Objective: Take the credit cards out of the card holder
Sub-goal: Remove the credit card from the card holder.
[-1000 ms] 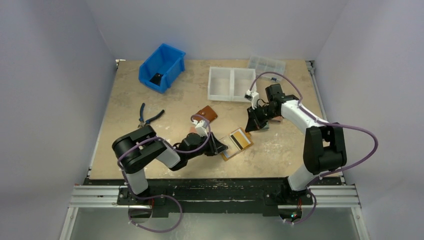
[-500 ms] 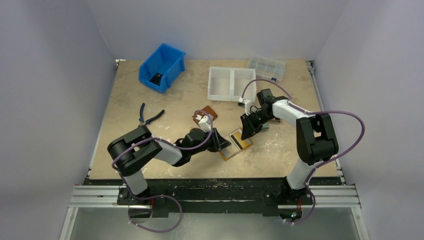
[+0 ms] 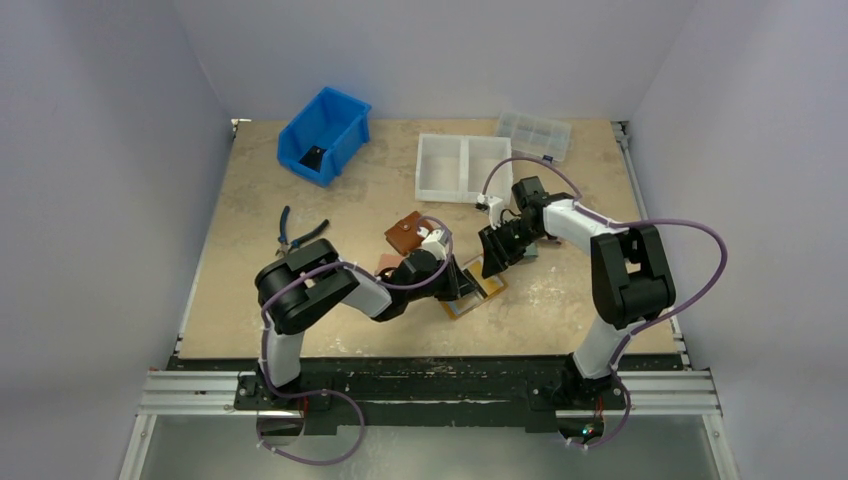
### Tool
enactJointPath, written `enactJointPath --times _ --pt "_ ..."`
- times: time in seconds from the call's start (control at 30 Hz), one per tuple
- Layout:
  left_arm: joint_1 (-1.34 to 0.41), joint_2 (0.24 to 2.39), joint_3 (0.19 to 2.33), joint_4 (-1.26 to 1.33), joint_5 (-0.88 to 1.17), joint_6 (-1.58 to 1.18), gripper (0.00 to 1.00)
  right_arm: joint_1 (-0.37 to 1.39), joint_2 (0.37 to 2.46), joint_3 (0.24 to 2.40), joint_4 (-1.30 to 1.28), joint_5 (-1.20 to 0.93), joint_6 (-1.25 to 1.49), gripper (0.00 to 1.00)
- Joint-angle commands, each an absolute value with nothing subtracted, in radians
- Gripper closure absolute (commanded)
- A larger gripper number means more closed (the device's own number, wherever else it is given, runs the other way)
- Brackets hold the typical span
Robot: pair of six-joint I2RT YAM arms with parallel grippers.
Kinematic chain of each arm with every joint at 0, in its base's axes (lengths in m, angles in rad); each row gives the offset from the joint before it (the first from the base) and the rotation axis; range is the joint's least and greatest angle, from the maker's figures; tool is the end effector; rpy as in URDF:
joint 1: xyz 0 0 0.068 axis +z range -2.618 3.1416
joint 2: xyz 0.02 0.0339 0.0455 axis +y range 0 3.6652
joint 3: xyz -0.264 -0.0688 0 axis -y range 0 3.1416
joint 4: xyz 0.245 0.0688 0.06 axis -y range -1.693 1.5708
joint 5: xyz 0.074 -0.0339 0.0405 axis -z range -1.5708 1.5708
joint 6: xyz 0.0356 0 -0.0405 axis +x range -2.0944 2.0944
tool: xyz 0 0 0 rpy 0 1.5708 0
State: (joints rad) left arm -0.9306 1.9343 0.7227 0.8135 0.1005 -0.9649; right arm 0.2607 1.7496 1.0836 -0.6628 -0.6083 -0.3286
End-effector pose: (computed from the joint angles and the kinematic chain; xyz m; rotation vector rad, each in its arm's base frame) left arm 0.2104 -0.2885 0.1096 0.0361 2.2220 -1.2634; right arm 0.3053 0.1025 0.1689 -0.9021 2.6099 0.8543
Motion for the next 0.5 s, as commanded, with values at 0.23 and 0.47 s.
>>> enactJointPath --times 0.23,0.47 --pt "-0.934 1.991 0.780 0.665 0.021 -0.965 0.97 0.258 1.790 1.109 -0.641 -0.563 -0.287 0.56" --pt "-0.934 1.998 0.772 0.653 0.009 -0.976 0.99 0.256 1.793 1.118 -0.679 -0.676 -0.315 0.60"
